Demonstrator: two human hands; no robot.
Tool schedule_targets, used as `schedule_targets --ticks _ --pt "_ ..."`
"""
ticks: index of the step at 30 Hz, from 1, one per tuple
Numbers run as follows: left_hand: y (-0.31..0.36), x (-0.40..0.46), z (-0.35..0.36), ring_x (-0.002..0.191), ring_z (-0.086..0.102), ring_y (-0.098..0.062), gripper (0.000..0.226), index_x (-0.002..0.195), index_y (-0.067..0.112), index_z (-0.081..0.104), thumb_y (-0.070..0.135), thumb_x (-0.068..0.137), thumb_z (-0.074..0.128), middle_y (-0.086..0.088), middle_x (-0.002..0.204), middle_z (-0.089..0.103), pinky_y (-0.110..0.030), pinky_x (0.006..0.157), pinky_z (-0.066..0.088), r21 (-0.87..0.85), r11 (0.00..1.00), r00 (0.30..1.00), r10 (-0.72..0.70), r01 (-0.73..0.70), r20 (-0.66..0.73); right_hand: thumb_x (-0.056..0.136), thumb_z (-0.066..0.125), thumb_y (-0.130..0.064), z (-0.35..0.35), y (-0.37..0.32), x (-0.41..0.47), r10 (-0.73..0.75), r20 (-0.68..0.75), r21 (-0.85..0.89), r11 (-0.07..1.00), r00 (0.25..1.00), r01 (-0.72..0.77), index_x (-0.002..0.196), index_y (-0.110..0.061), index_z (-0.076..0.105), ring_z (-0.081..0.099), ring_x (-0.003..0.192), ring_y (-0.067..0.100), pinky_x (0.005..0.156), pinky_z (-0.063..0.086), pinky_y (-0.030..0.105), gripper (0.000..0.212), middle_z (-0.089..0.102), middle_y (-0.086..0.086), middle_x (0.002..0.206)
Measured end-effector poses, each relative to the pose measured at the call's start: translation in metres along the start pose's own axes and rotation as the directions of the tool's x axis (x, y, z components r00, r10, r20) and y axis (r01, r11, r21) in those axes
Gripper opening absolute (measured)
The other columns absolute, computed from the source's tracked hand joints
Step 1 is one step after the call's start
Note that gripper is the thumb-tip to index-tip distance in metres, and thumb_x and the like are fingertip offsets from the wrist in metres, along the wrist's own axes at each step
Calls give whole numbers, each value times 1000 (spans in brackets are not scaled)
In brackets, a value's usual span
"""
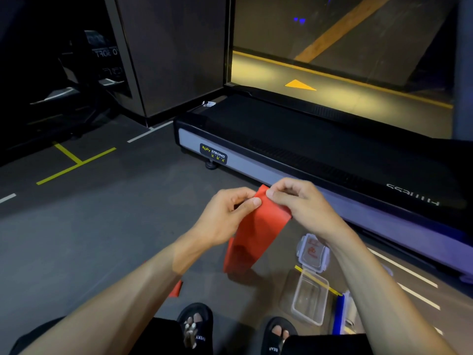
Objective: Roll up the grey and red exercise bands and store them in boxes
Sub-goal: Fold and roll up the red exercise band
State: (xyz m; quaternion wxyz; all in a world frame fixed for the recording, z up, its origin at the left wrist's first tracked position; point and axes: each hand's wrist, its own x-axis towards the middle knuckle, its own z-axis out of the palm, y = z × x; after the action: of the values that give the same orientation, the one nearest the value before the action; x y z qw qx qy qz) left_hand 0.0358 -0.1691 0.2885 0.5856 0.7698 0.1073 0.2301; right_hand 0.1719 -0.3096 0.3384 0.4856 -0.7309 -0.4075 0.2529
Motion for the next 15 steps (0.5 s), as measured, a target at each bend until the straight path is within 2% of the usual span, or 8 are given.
schedule_targets --ticks 2,4,6,8,10,12,13,15 --pt "2 0 -1 85 66 -15 22 98 6 72 25 98 61 -14 94 75 -52 89 52 -32 999 1000 -3 3 7 97 66 -28 -2 1 0 40 53 33 999 998 -42 84 -13 71 54 71 15 73 40 37 21 63 6 74" --pt "2 1 -2 83 67 -14 18 101 6 71 21 98 62 -11 89 76 -47 85 53 -38 999 1000 10 -9 13 99 63 -25 -2 0 0 66 107 81 994 992 -75 83 -12 70 51 71 17 71 39 33 22 60 4 76" --pt "2 2 -1 68 61 -6 15 113 6 67 13 100 63 2 71 71 -28 72 51 -54 998 1000 20 -19 14 101 61 -22 -1 -1 -1 76 143 118 989 987 -93 84 -15 68 47 72 19 66 36 31 20 56 7 77" --pt "1 2 0 51 41 2 27 127 6 60 8 100 61 14 52 53 -14 58 36 -54 998 999 29 -28 18 102 59 -20 -2 -2 -1 73 160 119 989 985 -92 86 -14 67 44 73 20 64 35 30 19 54 9 78" --pt "2 2 0 53 37 0 31 131 8 60 8 100 60 13 53 49 -14 58 33 -50 998 999 45 -44 26 103 57 -21 -2 -2 -2 72 175 107 990 982 -91 82 -16 64 41 71 20 64 33 30 22 50 9 77" --pt "5 1 0 64 50 -8 25 125 12 64 11 100 62 -6 65 63 -23 65 41 -78 996 998 48 -45 43 103 56 -24 -2 -2 -3 69 190 87 992 979 -86 76 -19 61 39 68 18 63 30 31 29 46 6 73" --pt "6 1 0 70 56 -15 21 121 13 66 14 100 63 -17 74 67 -29 70 45 -83 996 998 44 -39 52 103 56 -27 -2 -2 -3 65 200 72 994 978 -81 74 -16 59 37 67 18 63 30 32 31 45 5 72" --pt "5 1 -2 76 62 -18 17 111 10 68 20 97 64 -18 80 70 -36 76 49 -85 996 999 18 -14 43 99 55 -36 -1 -1 -3 52 216 17 998 975 -57 77 0 55 35 67 20 63 29 36 42 43 7 71"
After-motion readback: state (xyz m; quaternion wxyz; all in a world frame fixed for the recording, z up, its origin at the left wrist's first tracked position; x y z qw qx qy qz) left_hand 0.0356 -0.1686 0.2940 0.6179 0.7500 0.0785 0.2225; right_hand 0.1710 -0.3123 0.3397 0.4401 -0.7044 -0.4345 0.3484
